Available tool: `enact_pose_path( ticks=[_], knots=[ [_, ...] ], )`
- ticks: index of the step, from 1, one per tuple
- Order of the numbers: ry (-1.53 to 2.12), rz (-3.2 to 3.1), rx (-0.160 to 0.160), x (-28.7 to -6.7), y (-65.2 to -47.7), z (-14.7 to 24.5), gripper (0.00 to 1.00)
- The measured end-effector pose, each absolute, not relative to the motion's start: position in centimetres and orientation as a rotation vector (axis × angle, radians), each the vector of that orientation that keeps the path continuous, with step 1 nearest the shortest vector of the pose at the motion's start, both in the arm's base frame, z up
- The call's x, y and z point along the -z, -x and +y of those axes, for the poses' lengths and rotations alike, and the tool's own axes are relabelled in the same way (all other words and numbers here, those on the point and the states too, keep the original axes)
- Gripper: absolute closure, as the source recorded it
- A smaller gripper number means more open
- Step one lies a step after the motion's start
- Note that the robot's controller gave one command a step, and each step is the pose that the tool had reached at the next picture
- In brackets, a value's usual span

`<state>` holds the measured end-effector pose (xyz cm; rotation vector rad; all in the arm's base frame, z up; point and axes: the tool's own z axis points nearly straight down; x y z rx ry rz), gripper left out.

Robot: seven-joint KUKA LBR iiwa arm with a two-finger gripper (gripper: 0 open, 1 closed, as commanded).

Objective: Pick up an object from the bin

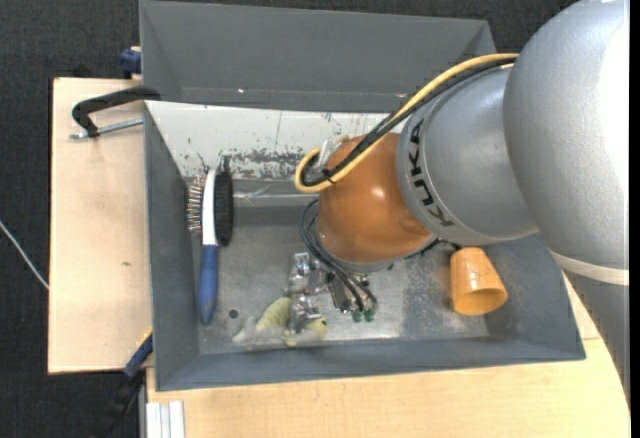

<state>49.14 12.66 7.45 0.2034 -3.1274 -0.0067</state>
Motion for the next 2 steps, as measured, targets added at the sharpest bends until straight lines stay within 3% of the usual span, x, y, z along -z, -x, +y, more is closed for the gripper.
enact_pose_path(
  ticks=[1, 2],
  knots=[
    [-0.495, -3.103, 0.008, -7.6, -53.0, 12.5, 1.0],
    [-0.488, -3.119, 0.003, -21.2, -53.6, 12.3, 1.0]
  ],
)
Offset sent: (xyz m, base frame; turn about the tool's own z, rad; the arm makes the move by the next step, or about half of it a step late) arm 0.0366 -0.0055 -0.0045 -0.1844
